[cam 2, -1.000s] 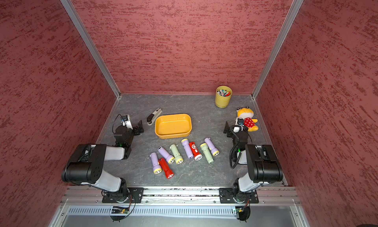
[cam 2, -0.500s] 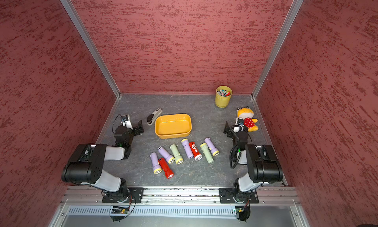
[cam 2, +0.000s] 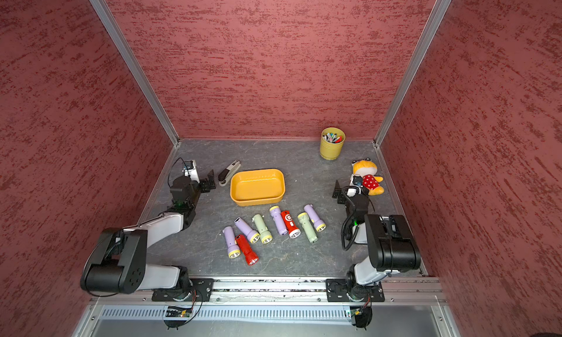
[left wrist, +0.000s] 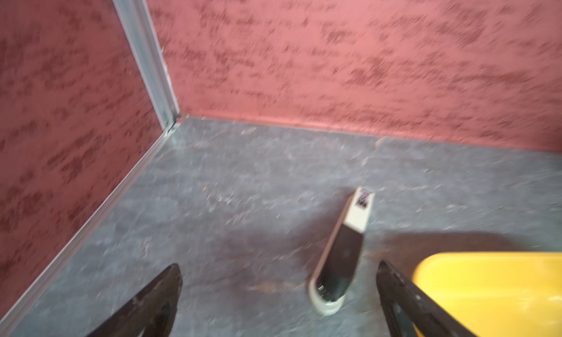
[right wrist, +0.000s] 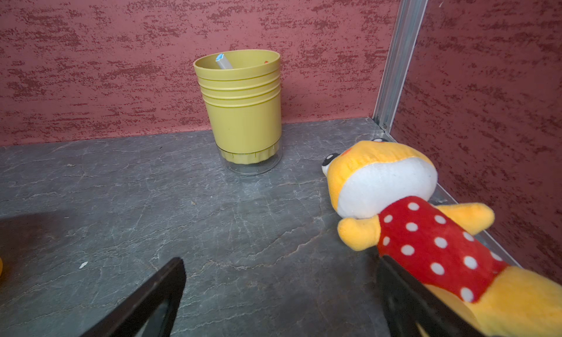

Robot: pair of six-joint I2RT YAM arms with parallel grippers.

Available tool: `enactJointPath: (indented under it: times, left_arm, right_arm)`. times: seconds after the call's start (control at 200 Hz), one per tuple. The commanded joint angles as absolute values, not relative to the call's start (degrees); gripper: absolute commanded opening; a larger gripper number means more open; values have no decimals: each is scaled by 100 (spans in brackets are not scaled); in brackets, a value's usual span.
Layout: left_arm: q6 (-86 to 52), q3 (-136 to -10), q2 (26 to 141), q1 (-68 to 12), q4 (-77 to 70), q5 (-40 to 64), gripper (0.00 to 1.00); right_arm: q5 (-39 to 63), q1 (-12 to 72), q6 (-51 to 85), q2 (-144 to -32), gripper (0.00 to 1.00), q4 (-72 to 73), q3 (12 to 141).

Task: Put the flashlights into the storage boxes
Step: Move the storage box to the center of the board.

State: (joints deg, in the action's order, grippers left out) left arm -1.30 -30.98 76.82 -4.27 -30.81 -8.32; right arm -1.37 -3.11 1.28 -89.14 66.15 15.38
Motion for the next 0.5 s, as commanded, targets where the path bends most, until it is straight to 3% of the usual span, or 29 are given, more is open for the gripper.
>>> enactJointPath:
  times: [0.0,0.075,0.276,0.496]
  left_arm:
    - [-733,-3465,7231,-483,-1442,-706,99]
    - [-1213,-3779,7040,-480,-756,-296,98]
    - [-2200,-4787,7201,-505,885,836,97]
    - [-2887,-5447,7797,-695,1576,1745,94]
  right_arm:
    - [-275,-329,218,-8808,99,6780,1512]
    - [-205,-334,161,-8402,99,6528,1495]
    - [153,-325,851,-6808,99,3138,2757]
    - [1455,-229,2181,-7110,99,1174,4145]
